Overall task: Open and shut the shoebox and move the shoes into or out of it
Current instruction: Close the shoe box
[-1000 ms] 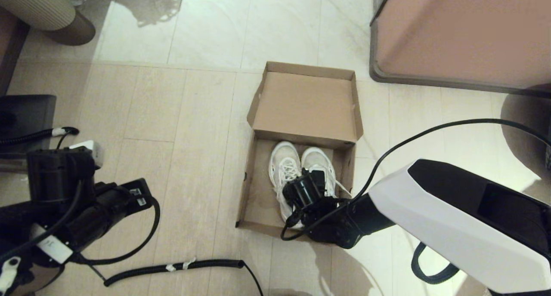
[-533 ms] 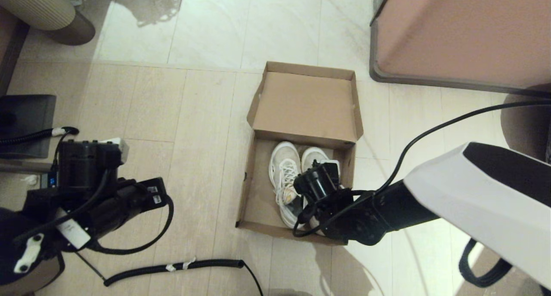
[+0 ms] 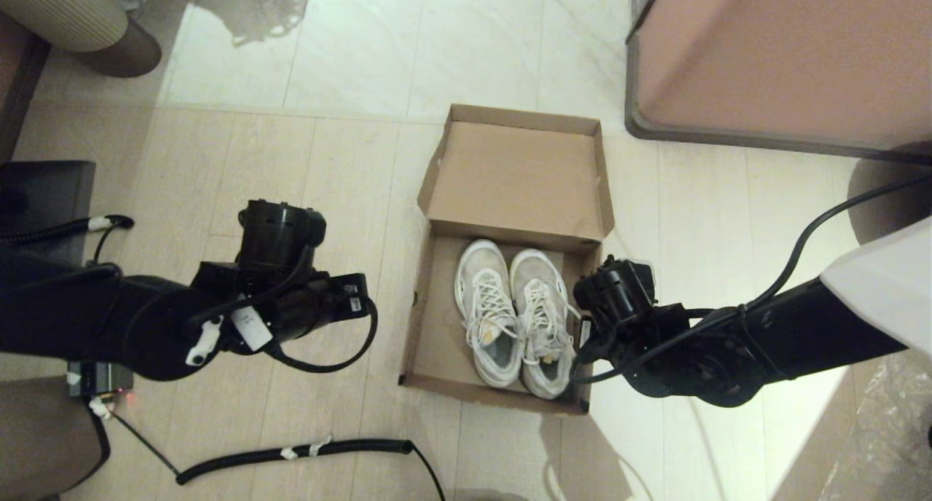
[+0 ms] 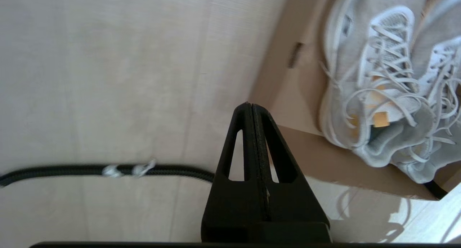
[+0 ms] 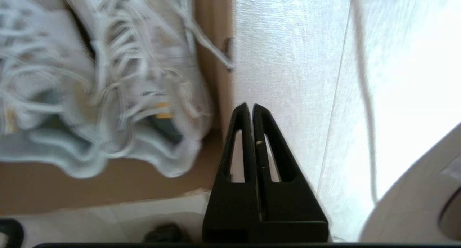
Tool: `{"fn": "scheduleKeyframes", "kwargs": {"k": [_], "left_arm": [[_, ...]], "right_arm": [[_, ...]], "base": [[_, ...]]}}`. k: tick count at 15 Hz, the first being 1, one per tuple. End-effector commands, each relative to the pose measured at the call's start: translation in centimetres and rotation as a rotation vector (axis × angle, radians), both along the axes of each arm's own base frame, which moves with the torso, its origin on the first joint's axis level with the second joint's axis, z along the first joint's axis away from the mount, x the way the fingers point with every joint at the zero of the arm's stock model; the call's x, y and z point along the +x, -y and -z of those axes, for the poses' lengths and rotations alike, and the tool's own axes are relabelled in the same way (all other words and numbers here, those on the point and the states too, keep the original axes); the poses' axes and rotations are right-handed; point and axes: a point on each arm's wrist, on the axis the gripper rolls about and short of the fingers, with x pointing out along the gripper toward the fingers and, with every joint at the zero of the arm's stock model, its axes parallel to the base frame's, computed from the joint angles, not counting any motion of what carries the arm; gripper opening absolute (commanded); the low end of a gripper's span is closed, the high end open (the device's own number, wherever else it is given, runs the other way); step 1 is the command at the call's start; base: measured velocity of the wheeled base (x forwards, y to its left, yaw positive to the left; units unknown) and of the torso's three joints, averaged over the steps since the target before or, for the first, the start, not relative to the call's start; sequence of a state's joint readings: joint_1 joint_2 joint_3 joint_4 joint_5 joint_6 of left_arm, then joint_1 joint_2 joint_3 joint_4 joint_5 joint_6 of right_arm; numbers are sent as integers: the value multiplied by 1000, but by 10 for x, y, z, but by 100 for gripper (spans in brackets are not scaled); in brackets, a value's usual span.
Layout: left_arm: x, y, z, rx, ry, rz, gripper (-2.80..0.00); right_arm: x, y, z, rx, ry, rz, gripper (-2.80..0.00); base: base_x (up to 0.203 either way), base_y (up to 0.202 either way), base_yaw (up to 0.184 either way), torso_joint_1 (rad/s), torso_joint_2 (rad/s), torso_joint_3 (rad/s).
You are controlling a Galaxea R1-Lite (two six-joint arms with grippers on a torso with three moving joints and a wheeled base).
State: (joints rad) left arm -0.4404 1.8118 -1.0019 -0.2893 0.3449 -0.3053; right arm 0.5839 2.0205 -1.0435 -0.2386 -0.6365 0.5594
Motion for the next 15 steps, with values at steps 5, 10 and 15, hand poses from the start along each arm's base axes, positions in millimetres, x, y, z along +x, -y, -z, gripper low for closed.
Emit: {"fn": "scheduleKeyframes", "kwargs": {"k": [5,10,15], "left_arm": [[42,53,53,22,-83,65,-280],[57,85,71,3,-104,95,-280],[81,97,78,8,-66,55,-280]], "right_arm": [[23,13,35,35,-119,-34,-280],[50,3,48,66,-76,-42,-280],[66,2,57,64,-69,-32,-280]], "base": [[0,0,0,0,0,0],[0,0,0,0,0,0],[0,0,0,0,0,0]]}}
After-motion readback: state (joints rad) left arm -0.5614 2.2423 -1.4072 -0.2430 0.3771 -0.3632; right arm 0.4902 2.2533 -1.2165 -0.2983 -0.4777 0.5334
